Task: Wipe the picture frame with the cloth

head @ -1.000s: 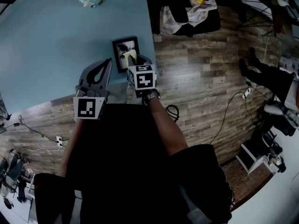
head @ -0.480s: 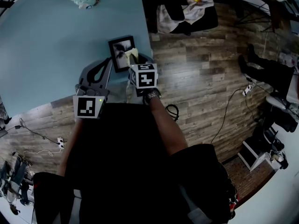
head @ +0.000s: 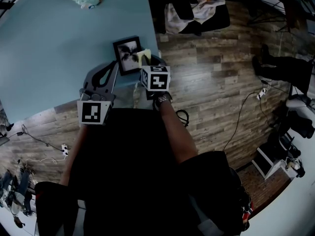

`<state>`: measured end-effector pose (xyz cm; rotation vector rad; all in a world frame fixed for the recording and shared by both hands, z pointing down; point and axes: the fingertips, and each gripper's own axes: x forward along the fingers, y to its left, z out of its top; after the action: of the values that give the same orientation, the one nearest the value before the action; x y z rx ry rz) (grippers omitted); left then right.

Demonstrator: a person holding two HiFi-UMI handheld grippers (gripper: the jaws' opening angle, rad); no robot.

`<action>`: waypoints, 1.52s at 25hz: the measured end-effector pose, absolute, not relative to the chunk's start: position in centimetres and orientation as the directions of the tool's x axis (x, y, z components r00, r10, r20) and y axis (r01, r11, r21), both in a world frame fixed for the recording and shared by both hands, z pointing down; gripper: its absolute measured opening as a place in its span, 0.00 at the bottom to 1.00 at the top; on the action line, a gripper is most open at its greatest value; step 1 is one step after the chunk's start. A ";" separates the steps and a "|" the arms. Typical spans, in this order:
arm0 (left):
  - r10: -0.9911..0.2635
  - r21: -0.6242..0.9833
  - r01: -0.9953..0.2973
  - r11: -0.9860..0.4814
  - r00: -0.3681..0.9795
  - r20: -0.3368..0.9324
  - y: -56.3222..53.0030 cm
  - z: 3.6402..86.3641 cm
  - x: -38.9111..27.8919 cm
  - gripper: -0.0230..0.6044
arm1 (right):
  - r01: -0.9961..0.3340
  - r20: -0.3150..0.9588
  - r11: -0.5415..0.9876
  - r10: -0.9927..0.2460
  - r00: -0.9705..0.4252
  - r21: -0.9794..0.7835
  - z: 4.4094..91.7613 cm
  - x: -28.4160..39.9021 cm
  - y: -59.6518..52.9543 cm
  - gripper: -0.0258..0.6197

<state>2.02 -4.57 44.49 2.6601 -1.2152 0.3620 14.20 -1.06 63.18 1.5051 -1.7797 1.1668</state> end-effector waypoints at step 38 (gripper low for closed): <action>-0.774 0.062 -0.820 -0.568 0.559 0.298 -3.6 44.9 -2.5 0.03 | -0.931 0.800 0.192 -0.476 -0.366 -0.312 61.6 6.6 -0.1 0.13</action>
<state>-2.48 -3.60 44.87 2.5978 -1.3447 0.3535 6.57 -0.08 61.60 1.3108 -1.9294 1.0905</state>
